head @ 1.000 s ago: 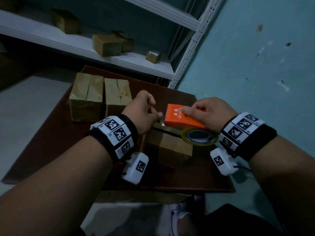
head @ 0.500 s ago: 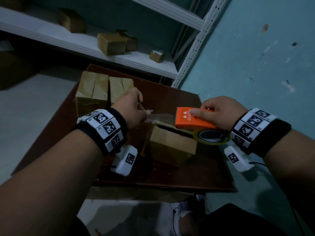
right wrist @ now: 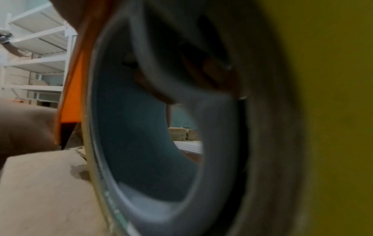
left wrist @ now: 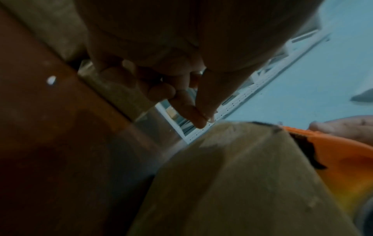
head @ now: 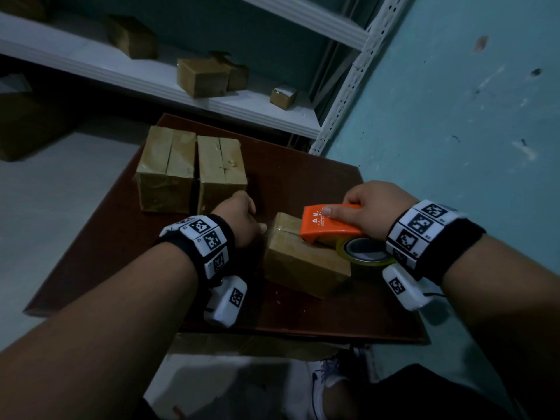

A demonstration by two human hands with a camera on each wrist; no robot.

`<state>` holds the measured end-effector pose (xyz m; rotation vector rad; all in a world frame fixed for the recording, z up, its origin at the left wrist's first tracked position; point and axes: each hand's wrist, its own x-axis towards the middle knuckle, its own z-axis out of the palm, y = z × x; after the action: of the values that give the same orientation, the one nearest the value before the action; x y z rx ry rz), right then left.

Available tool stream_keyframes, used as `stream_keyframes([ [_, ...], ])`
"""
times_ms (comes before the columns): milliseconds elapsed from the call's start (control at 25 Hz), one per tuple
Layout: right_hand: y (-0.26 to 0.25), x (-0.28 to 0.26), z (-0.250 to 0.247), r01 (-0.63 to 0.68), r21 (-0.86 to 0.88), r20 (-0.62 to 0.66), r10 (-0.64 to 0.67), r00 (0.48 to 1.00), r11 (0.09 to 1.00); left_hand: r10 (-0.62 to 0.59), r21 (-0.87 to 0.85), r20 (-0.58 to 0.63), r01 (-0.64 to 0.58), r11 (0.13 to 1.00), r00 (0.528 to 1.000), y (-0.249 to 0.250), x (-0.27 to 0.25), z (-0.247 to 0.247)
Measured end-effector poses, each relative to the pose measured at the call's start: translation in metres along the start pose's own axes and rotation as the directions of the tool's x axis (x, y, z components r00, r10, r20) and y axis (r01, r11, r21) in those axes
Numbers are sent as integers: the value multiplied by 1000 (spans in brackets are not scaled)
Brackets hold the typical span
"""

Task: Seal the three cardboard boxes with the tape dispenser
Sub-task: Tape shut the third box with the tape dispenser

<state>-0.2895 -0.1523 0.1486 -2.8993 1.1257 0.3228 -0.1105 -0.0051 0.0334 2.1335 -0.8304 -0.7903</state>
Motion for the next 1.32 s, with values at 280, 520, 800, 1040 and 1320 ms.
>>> stream_keyframes([
  [280, -3, -1, 1, -19, 28, 16, 19, 1000, 999, 43, 39, 49, -45, 998, 998, -2, -1, 6],
  [520, -12, 1, 1, 24, -47, 9, -23, 1000, 999, -7, -175, -50, -1, 985, 999, 23, -5, 2],
  [800, -12, 1, 2, 32, -55, -7, -32, 999, 998, -13, -607, -60, -26, 794, 998, 28, -5, 45],
  [1040, -7, 6, 3, 45, -59, 1, -45, 999, 997, 23, -330, 47, -6, 944, 999, 27, 4, 55],
  [1320, 22, 2, -2, 68, -25, 52, -67, 996, 997, 1, -183, 37, 6, 983, 999, 35, 6, 54],
])
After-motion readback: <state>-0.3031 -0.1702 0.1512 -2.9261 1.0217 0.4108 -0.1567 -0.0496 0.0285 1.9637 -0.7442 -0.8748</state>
